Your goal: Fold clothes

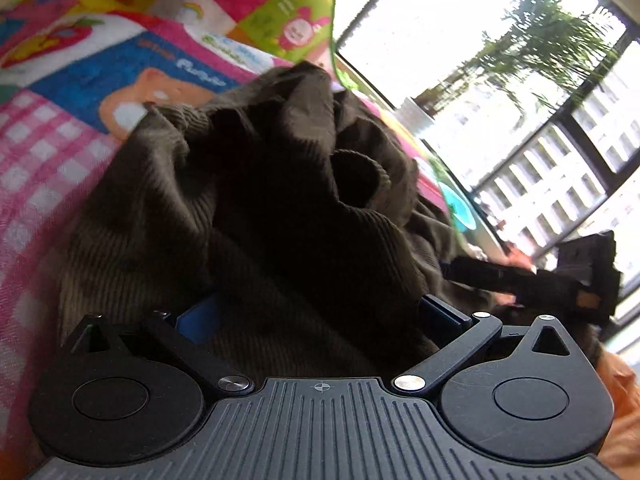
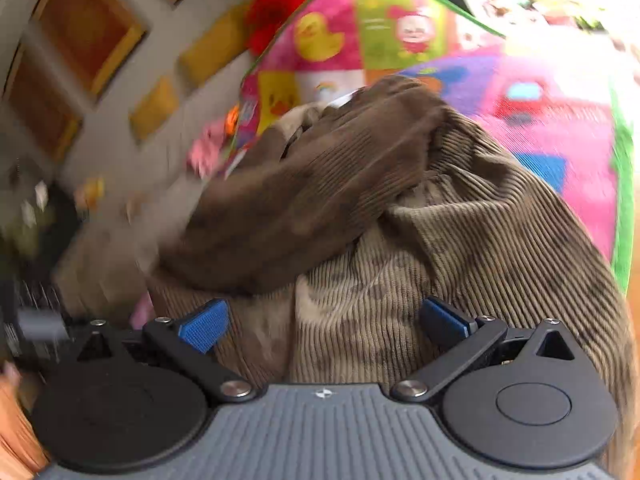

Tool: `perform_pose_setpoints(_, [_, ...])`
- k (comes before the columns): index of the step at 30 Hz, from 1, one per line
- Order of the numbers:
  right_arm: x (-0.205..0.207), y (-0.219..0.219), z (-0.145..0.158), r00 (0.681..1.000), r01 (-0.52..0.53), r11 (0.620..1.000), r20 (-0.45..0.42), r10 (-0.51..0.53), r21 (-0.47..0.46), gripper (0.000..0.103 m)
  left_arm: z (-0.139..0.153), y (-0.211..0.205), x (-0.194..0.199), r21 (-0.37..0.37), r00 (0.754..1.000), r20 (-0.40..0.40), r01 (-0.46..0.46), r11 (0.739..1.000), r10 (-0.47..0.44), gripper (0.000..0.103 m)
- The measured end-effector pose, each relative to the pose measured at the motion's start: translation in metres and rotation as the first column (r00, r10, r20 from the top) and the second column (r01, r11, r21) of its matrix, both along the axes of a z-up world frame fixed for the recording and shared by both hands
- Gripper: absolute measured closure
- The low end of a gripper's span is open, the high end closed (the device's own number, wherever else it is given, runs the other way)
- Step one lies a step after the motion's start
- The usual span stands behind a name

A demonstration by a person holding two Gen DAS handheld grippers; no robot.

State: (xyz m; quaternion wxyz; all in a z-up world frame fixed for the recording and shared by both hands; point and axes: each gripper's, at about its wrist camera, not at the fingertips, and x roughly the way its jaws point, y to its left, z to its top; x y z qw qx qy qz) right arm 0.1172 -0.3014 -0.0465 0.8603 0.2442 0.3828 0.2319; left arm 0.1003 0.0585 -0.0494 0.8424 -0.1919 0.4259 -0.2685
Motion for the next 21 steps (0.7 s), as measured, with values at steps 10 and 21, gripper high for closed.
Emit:
perform_pose_setpoints(10, [0.012, 0.077, 0.053, 0.912, -0.132, 0.861, 0.28, 0.3, -0.49, 0.013, 0.065, 0.016, 0.019, 0.148, 0.96, 0.264, -0.137, 0.979, 0.095, 0.0])
perform_pose_setpoints(21, [0.028, 0.166, 0.019, 0.689, -0.173, 0.559, 0.305, 0.657, -0.811, 0.057, 0.061, 0.003, 0.029, 0.224, 0.975, 0.222, -0.046, 0.974, -0.005, 0.0])
